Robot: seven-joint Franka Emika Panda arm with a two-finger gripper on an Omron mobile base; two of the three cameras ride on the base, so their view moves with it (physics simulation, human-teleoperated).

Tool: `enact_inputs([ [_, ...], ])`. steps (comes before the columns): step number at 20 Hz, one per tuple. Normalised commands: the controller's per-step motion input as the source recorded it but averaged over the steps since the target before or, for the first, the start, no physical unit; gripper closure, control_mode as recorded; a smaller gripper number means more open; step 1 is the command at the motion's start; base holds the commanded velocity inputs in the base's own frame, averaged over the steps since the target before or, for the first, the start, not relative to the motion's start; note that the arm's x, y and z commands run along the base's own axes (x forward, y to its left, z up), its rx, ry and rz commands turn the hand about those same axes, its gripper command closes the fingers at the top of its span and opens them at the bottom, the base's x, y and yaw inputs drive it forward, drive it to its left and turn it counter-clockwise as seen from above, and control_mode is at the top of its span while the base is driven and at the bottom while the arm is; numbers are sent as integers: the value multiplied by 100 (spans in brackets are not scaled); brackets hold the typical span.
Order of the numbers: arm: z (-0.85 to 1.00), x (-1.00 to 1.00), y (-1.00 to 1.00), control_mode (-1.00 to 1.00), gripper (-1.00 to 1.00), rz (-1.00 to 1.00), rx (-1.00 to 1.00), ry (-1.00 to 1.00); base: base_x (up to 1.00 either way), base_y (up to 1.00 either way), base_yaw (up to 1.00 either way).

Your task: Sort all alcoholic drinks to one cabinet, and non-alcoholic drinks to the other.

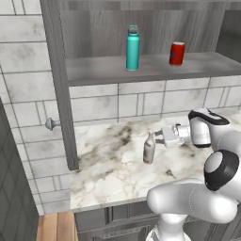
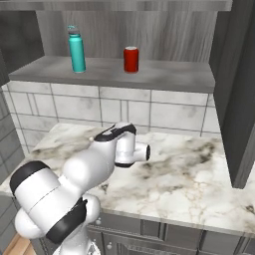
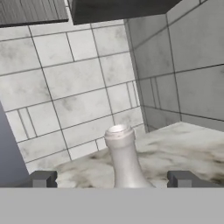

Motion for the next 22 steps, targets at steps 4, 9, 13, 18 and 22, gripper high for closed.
enact_inputs([
  [4,-1,12,11,-100,-100,-1,0,1,0,0,0],
  [9,-2,19,5,-100,-100,-1,0,2,0,0,0],
  [13,-4,22,1,-100,-100,-1,0,3,0,0,0],
  [18,-10,9,0,-100,-100,0,0,4,0,0,0],
  [22,-14,1,1,-100,-100,0,0,5,0,0,0],
])
